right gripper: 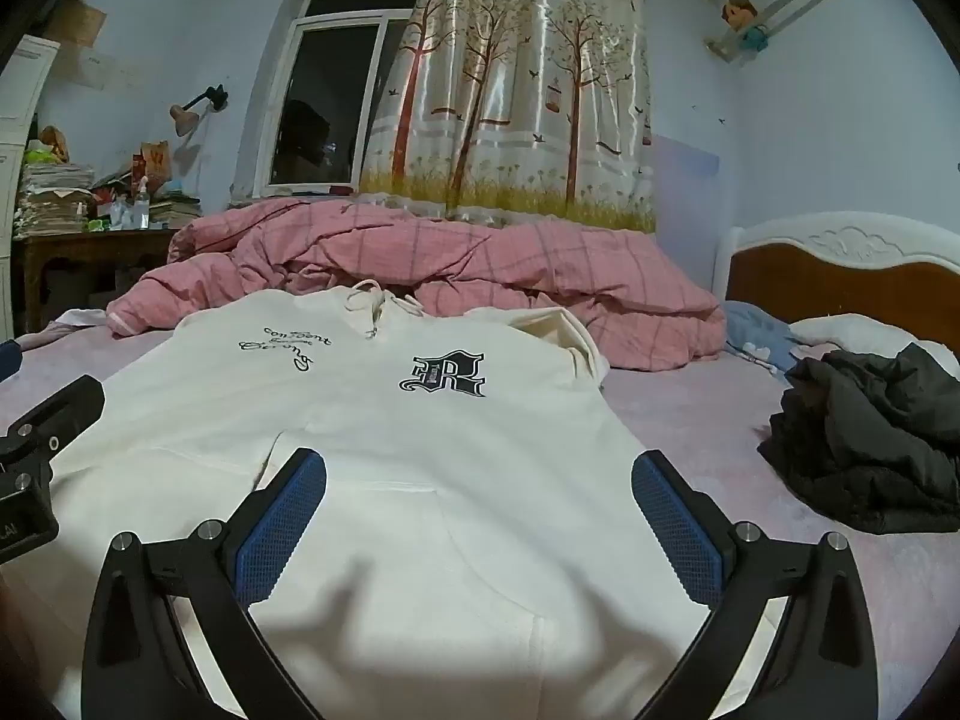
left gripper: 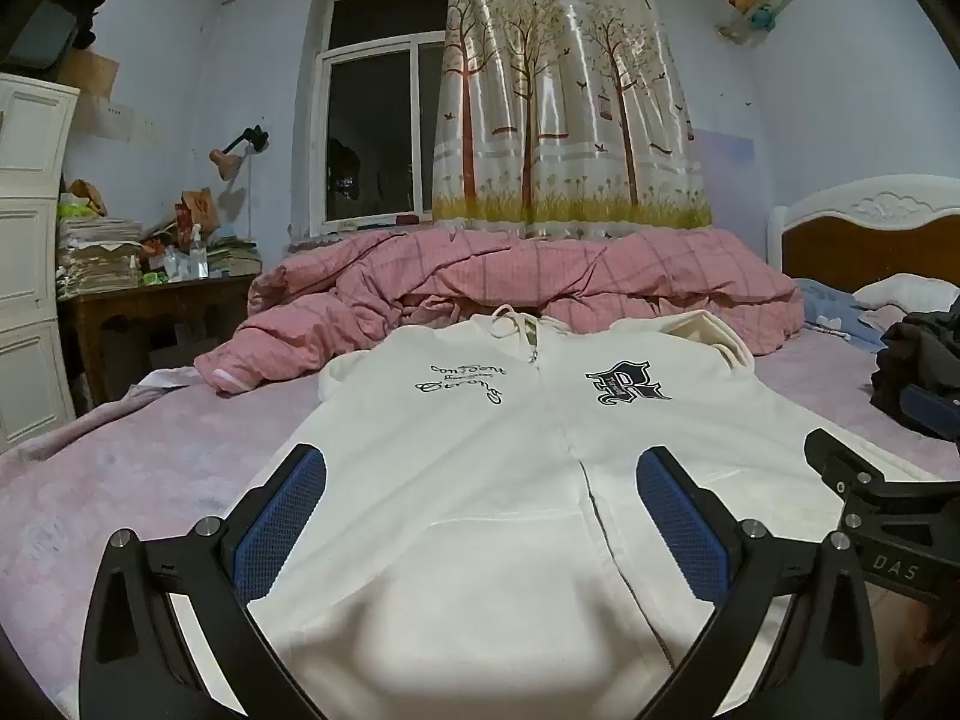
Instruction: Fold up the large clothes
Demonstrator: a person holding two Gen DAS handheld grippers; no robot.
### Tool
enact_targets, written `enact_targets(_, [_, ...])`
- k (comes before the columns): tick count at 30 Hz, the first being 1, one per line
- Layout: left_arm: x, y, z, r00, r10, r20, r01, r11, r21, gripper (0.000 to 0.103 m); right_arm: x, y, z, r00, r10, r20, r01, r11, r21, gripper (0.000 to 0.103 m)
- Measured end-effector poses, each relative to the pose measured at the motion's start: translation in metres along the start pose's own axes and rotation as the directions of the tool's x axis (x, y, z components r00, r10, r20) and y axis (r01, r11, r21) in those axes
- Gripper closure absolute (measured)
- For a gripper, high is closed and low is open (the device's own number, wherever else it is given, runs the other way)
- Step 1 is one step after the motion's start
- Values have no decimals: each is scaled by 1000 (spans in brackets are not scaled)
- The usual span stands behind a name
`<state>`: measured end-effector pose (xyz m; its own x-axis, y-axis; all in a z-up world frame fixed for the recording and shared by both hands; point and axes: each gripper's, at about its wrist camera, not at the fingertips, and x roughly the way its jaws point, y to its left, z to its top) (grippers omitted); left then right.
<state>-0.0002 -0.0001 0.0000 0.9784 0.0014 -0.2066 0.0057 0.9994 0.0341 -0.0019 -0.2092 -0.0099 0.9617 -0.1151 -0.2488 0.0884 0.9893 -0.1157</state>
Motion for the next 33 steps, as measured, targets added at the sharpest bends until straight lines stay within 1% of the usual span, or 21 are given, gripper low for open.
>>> enact_targets(1, [1, 0, 0, 1000, -4, -16, 4, 1000, -9, 0, 1, 0, 0, 1000, -1, -1, 1, 1000, -1, 1])
enact_targets(2, [0, 0, 0, 1000, -4, -5, 4, 1000, -10, 0, 2, 0, -1, 1000, 0, -4, 0, 1000, 0, 1])
enact_targets(3, [0, 0, 0, 1000, -3, -4, 3, 1000, -8, 0, 0, -1, -2, 1000, -6, 26, 6, 1000, 4, 1])
enact_targets(6, [3, 0, 1, 1000, 2, -4, -2, 1000, 0, 0, 1, 1, -2, 1000, -25, 12, 25, 1000, -2, 1])
enact_targets(8, [-2, 0, 0, 1000, 0, 25, 1, 1000, -2, 0, -2, 2, 1, 999, -31, 17, 32, 999, -17, 1])
enact_targets(11, [-7, -2, 0, 1000, -2, 16, 2, 1000, -3, 0, -10, 11, 4, 999, -39, 28, 40, 999, -34, 1])
enact_targets(13, [-11, 1, -1, 1000, -1, 12, 1, 1000, -4, 0, -6, 14, -1, 999, -36, 25, 37, 999, -35, 1])
enact_targets(14, [-7, 0, -3, 1000, -1, 13, 1, 1000, -1, 0, -3, 8, -2, 999, -31, 21, 31, 999, -26, 1])
enact_targets(21, [2, -6, -4, 1000, -6, -8, 6, 1000, 3, 0, 3, 7, -2, 999, -26, -21, 26, 999, -26, 1])
enact_targets(23, [8, -8, -7, 1000, -8, -16, 8, 1000, 4, 0, 3, 8, -2, 999, -26, -18, 26, 999, -27, 1])
enact_targets(33, [12, -8, -10, 1000, -9, -22, 9, 1000, 13, 0, 3, 8, -2, 999, -25, -19, 25, 999, -28, 1])
